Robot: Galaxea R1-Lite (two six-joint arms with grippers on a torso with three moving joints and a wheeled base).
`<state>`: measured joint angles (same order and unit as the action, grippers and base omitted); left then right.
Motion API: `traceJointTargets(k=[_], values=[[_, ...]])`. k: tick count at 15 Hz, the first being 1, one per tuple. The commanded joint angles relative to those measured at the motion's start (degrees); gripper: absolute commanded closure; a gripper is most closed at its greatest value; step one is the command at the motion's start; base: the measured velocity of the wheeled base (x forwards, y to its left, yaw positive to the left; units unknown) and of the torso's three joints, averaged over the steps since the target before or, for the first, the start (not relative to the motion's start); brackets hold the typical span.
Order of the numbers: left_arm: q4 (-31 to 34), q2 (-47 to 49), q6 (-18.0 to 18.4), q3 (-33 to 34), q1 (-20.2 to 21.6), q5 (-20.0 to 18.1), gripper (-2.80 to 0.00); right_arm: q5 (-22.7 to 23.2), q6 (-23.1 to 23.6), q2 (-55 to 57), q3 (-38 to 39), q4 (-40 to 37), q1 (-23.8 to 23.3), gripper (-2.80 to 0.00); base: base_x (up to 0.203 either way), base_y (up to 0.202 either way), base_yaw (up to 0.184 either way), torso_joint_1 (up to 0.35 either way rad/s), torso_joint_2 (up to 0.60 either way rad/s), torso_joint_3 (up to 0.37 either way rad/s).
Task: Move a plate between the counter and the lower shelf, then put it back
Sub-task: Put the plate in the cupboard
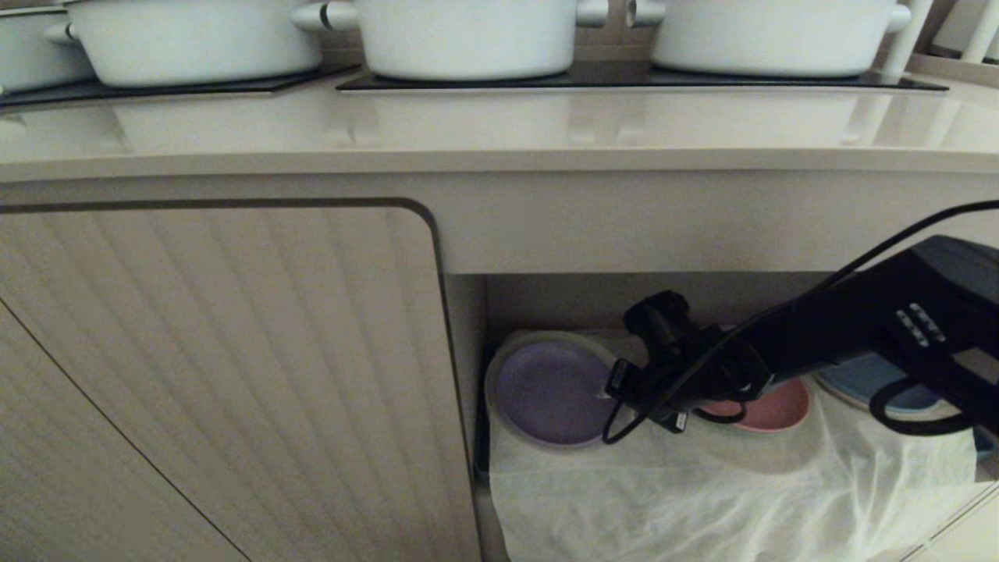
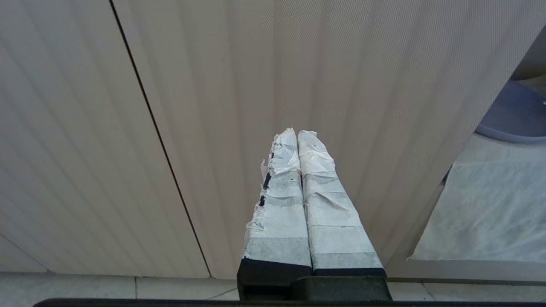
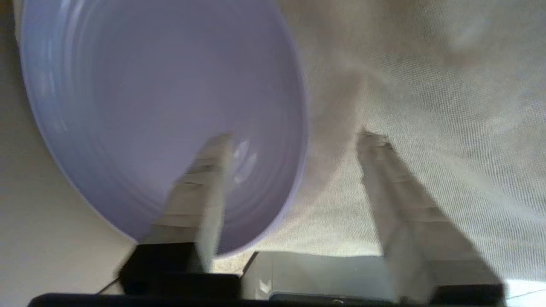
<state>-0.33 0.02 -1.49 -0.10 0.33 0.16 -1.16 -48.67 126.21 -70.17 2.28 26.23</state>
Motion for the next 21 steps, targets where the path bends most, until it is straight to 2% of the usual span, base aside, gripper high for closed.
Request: traceJointTargets(k=[1, 7, 12, 14, 21], values=[[-0.02, 0.06, -0.01, 0.01, 0.02, 0.02, 0.0, 0.1, -0.29, -1.52, 1.09, 0.01, 0.05, -2.8, 0.0, 0.0, 0.0, 0.0, 0.0, 0.0], [-0.02, 0.06, -0.01, 0.01, 0.02, 0.02, 0.0, 0.51, 0.01, -5.77, 6.11, -0.08, 0.13, -2.8, 0.0, 0.0, 0.0, 0.0, 0.0, 0.0], [-0.02, 0.06, -0.01, 0.01, 0.02, 0.02, 0.0, 2.87, 3.96, -10.57, 12.21, -0.05, 0.18, -2.8, 0.0, 0.0, 0.0, 0.0, 0.0, 0.0], [-0.02, 0.06, -0.01, 0.01, 0.02, 0.02, 0.0, 4.35, 4.1, -12.94, 15.16, 0.0, 0.62, -2.8, 0.0, 0.0, 0.0, 0.0, 0.0, 0.0], [-0.02, 0.06, -0.01, 0.01, 0.02, 0.02, 0.0, 4.41, 4.2, -18.31, 22.25, 0.1, 2.93, -2.8, 0.0, 0.0, 0.0, 0.0, 0.0, 0.0]])
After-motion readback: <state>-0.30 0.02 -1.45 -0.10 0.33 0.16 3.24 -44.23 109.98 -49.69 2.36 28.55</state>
